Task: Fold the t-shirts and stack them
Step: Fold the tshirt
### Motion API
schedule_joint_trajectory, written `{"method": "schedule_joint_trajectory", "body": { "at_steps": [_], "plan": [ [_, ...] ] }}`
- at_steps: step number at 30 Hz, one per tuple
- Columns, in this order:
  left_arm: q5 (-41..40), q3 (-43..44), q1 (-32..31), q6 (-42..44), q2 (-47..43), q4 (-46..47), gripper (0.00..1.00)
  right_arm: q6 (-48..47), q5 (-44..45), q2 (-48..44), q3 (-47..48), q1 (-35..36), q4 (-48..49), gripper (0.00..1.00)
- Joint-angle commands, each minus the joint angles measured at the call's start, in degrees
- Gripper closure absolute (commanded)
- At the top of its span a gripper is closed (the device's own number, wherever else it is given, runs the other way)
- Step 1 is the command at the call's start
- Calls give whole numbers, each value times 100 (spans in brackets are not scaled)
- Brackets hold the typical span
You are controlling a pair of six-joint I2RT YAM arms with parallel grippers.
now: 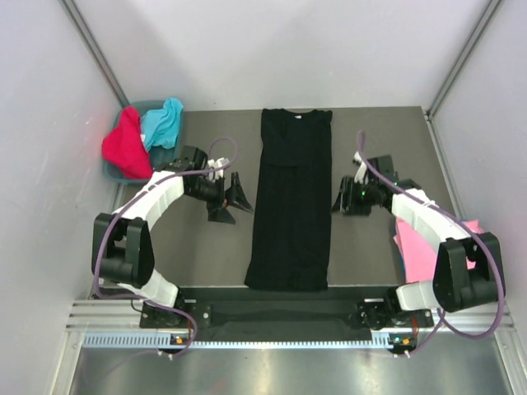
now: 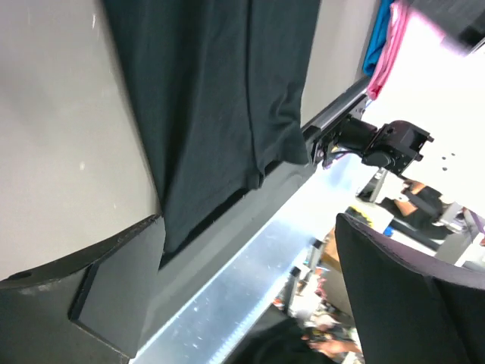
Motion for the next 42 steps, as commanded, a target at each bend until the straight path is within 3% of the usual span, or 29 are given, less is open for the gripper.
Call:
{"method": "schedule_joint_trajectory", "body": {
  "at_steps": [1, 5, 10, 13, 21, 29, 42],
  "plan": [
    [26, -334, 63, -364, -649, 135, 5, 300, -597, -537, -379, 222, -369, 51],
    [-195, -1115, 107, -21, -667, -149, 9, 774, -1369, -511, -994, 468, -545, 56],
    [-152, -1890, 98, -46, -598, 0, 22, 1101, -1451, -599, -1671, 996, -685, 59],
    [-90, -2224, -42, -204, -536, 194, 23, 1075, -1258, -643, -1857, 1084, -914, 62],
    [-292, -2629, -859, -635, -483, 729, 27, 1417, -1275, -511, -2146, 1550, -669, 63],
    [-591, -2779, -1000, -978, -185, 1151, 40, 1497, -1196, -300, -2147, 1603, -414, 63],
    [-670, -2682, -1598, -1532, 308, 2057, 46, 1584, -1187, -256, -2252, 1612, -159, 62]
  ]
}}
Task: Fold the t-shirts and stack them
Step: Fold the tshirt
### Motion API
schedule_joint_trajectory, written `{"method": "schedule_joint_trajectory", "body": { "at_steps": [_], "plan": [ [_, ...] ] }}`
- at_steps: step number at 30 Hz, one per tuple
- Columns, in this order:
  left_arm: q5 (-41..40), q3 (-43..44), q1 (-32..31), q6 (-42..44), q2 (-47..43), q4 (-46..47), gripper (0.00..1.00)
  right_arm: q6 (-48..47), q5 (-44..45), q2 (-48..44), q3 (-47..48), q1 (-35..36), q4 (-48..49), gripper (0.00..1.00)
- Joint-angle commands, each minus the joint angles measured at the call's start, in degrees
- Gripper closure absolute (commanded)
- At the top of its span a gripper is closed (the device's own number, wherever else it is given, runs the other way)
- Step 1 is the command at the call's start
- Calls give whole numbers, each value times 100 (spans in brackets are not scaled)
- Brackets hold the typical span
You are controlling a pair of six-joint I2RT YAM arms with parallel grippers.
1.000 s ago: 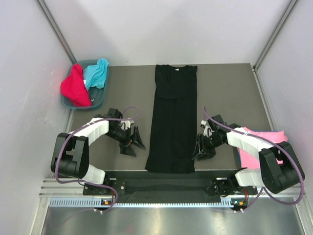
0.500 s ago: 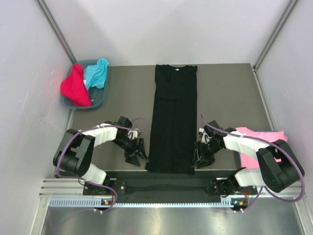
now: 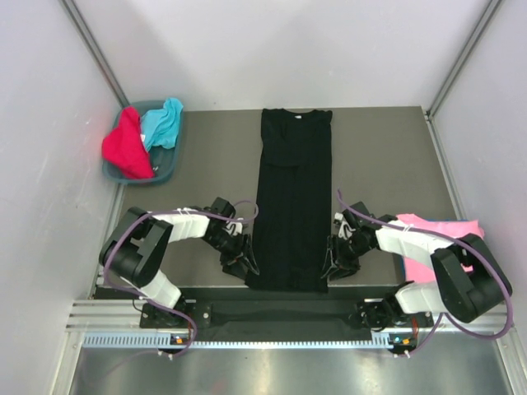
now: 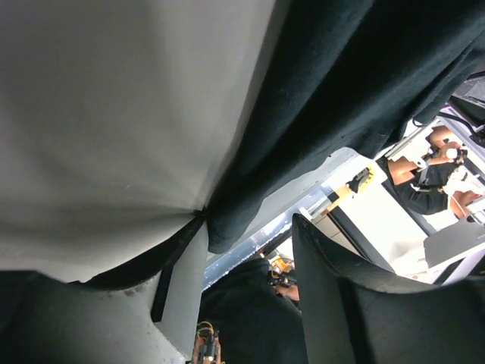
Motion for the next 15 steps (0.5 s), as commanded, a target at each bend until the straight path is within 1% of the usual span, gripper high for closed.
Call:
{"method": "schedule_joint_trajectory", "body": {
  "at_steps": [1, 5, 8, 12, 15],
  "plan": [
    [-205, 93, -147, -133, 146, 466, 47, 144, -83, 80, -54, 110, 250, 63],
    [-231, 120, -226, -177, 234, 502, 49, 162, -163, 37, -45, 259, 154, 62],
    [-275, 120, -226, -169, 252, 475, 54, 206, -154, -33, -150, 391, 118, 61],
    [-319, 76, -226, -151, 234, 458, 71, 346, -206, -16, -220, 567, 267, 62],
    [-398, 76, -226, -90, 164, 396, 85, 408, -294, 98, -273, 585, 434, 66]
  ]
}}
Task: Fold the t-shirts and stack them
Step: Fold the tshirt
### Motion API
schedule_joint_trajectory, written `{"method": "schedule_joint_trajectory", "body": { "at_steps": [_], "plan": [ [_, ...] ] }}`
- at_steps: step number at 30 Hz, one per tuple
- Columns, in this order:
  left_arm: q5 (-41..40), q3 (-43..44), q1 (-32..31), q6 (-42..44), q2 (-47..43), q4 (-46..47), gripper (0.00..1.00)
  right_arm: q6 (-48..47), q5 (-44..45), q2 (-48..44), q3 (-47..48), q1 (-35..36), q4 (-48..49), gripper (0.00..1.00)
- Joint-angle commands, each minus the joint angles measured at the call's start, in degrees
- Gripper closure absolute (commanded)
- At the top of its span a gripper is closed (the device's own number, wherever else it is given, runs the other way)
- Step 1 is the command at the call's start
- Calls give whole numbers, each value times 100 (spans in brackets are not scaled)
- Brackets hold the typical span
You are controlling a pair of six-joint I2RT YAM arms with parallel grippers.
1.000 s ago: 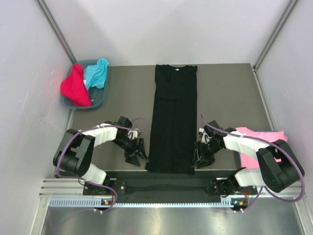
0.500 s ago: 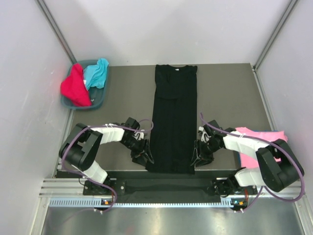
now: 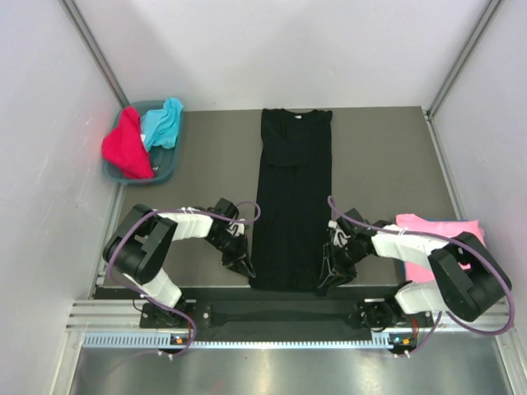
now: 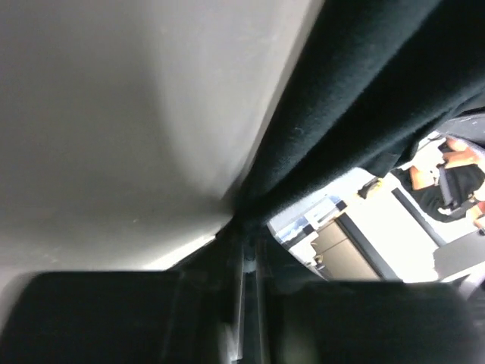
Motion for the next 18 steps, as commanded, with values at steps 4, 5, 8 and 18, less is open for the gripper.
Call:
{"method": "schedule_joint_trajectory", "body": {
  "at_steps": [4, 5, 8, 18],
  "plan": [
    [-339, 74, -14, 236, -186, 35, 100, -62, -127, -46, 120, 38, 127, 95],
    [-366, 109, 12, 280, -274, -26, 100, -150, -100, -116, 269, 12, -13, 100],
    [-733, 660, 214, 814, -511, -691, 100, -825, -74, -441, 707, -190, -557, 100],
    [-1297, 2883, 557, 1959, -573, -1609, 100, -1548, 67, -610, 2212, -813, -885, 100]
  ]
}}
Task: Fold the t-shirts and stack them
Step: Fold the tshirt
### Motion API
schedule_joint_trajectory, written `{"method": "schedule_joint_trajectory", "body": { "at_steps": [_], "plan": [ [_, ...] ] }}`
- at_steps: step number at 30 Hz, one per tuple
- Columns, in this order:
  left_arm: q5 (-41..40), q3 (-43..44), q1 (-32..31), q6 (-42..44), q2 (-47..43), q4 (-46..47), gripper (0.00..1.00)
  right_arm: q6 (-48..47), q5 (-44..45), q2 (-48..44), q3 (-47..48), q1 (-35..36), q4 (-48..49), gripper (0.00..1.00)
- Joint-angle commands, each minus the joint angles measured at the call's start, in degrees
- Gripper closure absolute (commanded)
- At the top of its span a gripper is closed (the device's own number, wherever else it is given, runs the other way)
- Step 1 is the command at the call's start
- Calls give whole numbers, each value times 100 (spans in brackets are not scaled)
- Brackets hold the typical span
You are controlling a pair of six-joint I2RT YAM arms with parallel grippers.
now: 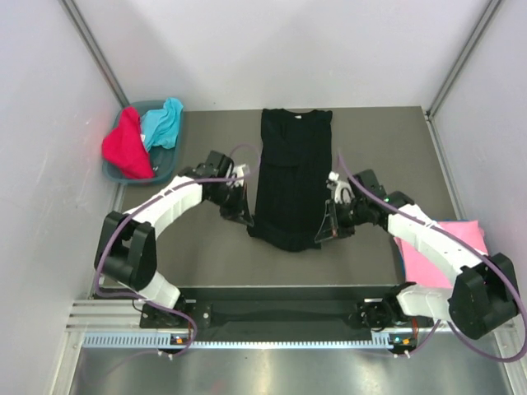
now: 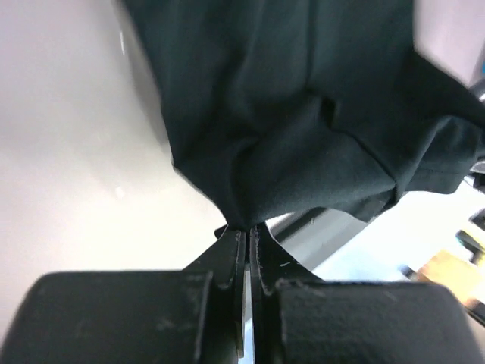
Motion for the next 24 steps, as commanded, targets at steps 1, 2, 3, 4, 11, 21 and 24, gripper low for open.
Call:
{"method": "schedule_joint_trajectory", "body": {
  "at_steps": [1, 2, 3, 4, 11, 21, 24],
  "plan": [
    [-329, 669, 44, 478, -86, -354, 100, -372, 135, 112, 516, -323, -181, 100],
    [-391, 949, 52, 530, -51, -346, 100, -442, 178, 200, 605, -454, -207, 100],
    [-435, 1091, 61, 557, -7, -328, 100, -478, 257, 253, 701, -533, -216, 100],
    [-514, 1223, 70, 574, 89, -302, 100, -504, 275, 305, 876, -647, -216, 100],
    [-523, 2129, 158, 680, 714, -74, 100, -522, 267, 955, 1326, -1518, 293, 100],
    [-479, 2964, 342, 627, 1969, 454, 100, -505, 372, 1975, 1756, -1756, 1110, 100],
    [-488, 3447, 456, 654, 2417, 472, 100, -496, 372, 2362, 2063, -1870, 1339, 100]
  ]
}}
